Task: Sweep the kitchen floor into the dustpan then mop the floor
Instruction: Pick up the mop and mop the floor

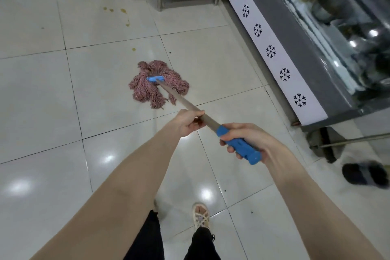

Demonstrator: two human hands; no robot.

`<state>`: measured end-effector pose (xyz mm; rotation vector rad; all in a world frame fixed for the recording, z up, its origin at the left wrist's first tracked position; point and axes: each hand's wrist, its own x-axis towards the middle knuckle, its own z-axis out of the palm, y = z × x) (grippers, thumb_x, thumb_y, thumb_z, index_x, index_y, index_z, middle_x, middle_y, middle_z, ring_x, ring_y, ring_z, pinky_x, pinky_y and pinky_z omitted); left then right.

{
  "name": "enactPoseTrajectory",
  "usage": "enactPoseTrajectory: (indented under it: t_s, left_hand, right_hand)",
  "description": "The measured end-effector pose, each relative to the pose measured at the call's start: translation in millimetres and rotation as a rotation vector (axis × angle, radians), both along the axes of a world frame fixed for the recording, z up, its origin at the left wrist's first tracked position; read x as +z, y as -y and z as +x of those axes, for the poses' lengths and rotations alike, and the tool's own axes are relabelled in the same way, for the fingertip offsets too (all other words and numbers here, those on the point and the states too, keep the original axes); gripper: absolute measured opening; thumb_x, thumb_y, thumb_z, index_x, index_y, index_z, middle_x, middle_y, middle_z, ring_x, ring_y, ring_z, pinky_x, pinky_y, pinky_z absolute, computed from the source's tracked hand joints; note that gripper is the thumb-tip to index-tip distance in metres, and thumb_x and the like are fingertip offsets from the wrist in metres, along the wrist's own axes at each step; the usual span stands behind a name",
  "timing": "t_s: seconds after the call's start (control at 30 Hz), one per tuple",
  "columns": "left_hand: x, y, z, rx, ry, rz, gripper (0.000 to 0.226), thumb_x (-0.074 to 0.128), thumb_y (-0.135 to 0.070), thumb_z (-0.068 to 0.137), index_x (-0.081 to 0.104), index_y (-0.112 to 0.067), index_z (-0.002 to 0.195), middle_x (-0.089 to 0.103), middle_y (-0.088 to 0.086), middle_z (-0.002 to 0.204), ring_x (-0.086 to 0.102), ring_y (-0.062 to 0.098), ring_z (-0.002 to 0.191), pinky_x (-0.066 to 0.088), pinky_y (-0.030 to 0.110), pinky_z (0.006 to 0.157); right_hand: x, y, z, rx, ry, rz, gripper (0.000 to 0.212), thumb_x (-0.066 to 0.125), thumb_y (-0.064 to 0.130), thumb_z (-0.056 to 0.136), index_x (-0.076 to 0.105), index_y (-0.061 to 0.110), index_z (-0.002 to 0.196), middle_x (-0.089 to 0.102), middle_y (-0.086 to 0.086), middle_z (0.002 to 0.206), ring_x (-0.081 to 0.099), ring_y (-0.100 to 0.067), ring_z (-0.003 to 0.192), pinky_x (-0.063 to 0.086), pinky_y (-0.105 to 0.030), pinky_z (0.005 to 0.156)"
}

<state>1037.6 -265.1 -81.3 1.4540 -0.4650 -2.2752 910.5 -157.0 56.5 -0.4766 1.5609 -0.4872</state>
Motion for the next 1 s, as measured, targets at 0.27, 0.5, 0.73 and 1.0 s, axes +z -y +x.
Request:
enactPoseTrajectory:
  t_s: [0.27, 0.5, 0.73, 1.0]
  left_hand:
    - [-6.0, 38.3, 117.8, 0.043, 0.101, -0.044, 0.009, 0.058, -0.001, 0.093, 0.054, 0.006, 0.089, 0.059, 0.019, 0.092, 0.062, 0.026, 0.082, 0.057, 0.030, 0.059]
    - [-15.5, 49.2, 225.2, 0.168, 0.181, -0.023, 0.008, 0.056, -0.001, 0.094, 0.054, 0.006, 0.092, 0.057, 0.019, 0.093, 0.060, 0.025, 0.079, 0.056, 0.029, 0.053]
    - [-35.5, 54.4, 305.8, 0.341, 0.248, -0.017, 0.013, 0.046, -0.003, 0.099, 0.051, 0.006, 0.092, 0.057, 0.020, 0.089, 0.059, 0.026, 0.078, 0.057, 0.030, 0.054]
    - [-63.6, 56.3, 266.4, 0.339, 0.238, 0.009, 0.016, 0.042, -0.004, 0.100, 0.052, 0.002, 0.089, 0.058, 0.017, 0.087, 0.059, 0.025, 0.078, 0.054, 0.034, 0.073]
  right_hand:
    - [-15.0, 44.6, 112.0, 0.057, 0.087, 0.003, 0.031, 0.067, -0.002, 0.081, 0.063, 0.003, 0.112, 0.062, -0.015, 0.080, 0.059, -0.020, 0.054, 0.046, -0.023, 0.042]
    - [-38.8, 78.0, 196.4, 0.226, 0.157, 0.022, 0.033, 0.069, -0.001, 0.080, 0.064, 0.004, 0.113, 0.064, -0.014, 0.079, 0.061, -0.021, 0.055, 0.048, -0.024, 0.045]
    - [-68.7, 107.6, 268.5, 0.375, 0.201, 0.039, 0.030, 0.068, -0.001, 0.080, 0.063, 0.006, 0.109, 0.065, -0.014, 0.078, 0.063, -0.020, 0.052, 0.052, -0.025, 0.048]
    - [-101.9, 121.0, 240.3, 0.416, 0.102, 0.141, 0.027, 0.068, 0.016, 0.087, 0.055, 0.001, 0.106, 0.062, -0.014, 0.072, 0.056, -0.015, 0.049, 0.048, -0.020, 0.044]
